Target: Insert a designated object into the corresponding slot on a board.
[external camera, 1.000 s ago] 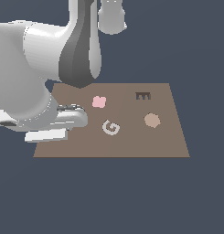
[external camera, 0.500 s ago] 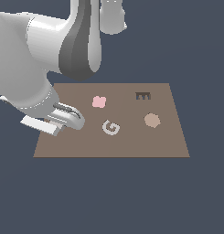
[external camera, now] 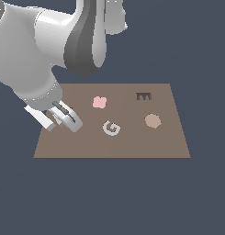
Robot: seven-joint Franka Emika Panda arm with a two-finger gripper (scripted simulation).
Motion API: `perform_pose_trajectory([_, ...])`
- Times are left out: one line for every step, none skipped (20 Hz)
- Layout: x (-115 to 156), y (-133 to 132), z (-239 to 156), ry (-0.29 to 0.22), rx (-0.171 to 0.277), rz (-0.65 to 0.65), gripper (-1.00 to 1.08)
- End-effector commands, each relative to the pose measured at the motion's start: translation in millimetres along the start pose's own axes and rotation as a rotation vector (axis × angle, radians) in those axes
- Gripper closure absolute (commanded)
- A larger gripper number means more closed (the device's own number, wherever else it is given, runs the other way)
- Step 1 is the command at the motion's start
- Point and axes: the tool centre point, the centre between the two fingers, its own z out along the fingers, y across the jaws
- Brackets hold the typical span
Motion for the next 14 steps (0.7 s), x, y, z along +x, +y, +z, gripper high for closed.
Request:
perform_pose_trajectory([-3.9, 0.9, -0.4, 0.000, 0.000, 0.067, 1.08])
perform_pose_trajectory([-5.3, 1.1, -0.5, 0.000, 0.000, 0.089, 1.08])
perform_pose_trajectory([-6.6, 1.2, -0.5, 0.000, 0.000, 0.110, 1.08])
perform_pose_trajectory([-7.8, 1.3, -0.6, 0.000, 0.000, 0.130, 1.08])
perform_pose_trajectory([-8.9, 1.4, -0.6, 0.000, 0.000, 0.147, 1.08])
perform_pose_trajectory([-10.0, 1.4, -0.6, 0.000, 0.000, 0.164, 1.08])
perform_pose_trajectory([-10.9, 1.4, -0.7, 0.000, 0.000, 0.179, 1.08])
perform_pose_trajectory([-11.8, 1.4, -0.7, 0.000, 0.000, 0.192, 1.08])
perform_pose_trajectory([-12.5, 1.3, -0.7, 0.000, 0.000, 0.205, 1.08])
perform_pose_trajectory([-13.2, 1.3, -0.7, 0.000, 0.000, 0.215, 1.08])
perform_pose_trajectory([-13.8, 1.3, -0.8, 0.000, 0.000, 0.225, 1.08])
perform_pose_trajectory([-14.3, 1.2, -0.8, 0.000, 0.000, 0.232, 1.08])
perform_pose_trajectory([-14.7, 1.2, -0.8, 0.000, 0.000, 0.239, 1.08])
perform_pose_trajectory([-15.0, 1.1, -0.8, 0.000, 0.000, 0.243, 1.08])
